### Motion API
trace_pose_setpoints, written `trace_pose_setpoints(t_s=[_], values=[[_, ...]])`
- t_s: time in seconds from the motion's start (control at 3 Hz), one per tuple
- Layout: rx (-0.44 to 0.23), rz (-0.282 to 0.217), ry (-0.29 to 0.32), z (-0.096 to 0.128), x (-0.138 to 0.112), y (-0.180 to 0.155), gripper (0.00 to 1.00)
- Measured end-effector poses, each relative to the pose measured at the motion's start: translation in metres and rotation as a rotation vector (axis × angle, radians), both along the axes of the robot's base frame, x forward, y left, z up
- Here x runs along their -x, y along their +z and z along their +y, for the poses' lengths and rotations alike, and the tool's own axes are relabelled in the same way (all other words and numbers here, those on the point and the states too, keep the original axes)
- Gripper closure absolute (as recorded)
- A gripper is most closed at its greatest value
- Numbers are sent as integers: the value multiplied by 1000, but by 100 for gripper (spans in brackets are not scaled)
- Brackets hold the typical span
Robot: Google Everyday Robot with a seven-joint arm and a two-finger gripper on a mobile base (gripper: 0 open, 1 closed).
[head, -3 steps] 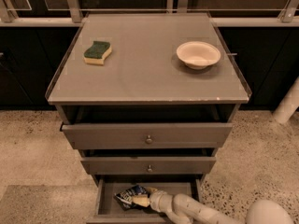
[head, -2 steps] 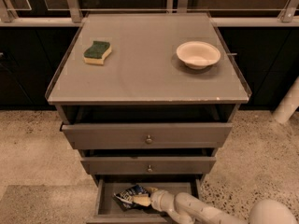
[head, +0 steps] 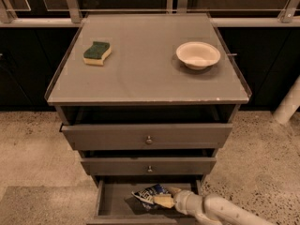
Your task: Pick blue chip bag from bottom drawer and place on counter
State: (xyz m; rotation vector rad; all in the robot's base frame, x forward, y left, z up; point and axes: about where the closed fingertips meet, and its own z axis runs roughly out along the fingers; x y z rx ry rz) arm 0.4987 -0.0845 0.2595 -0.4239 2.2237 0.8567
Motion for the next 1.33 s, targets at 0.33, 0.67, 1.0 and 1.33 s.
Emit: trace_pose_setpoints(t_s=[0.33, 0.67, 1.0, 1.33], values=[[33, -7, -70, -54, 35, 66, 100], [73, -75, -101, -92, 65, 139, 100], [90, -147, -94, -110, 67, 191, 100], [93, -154, -93, -113, 68, 197, 100]])
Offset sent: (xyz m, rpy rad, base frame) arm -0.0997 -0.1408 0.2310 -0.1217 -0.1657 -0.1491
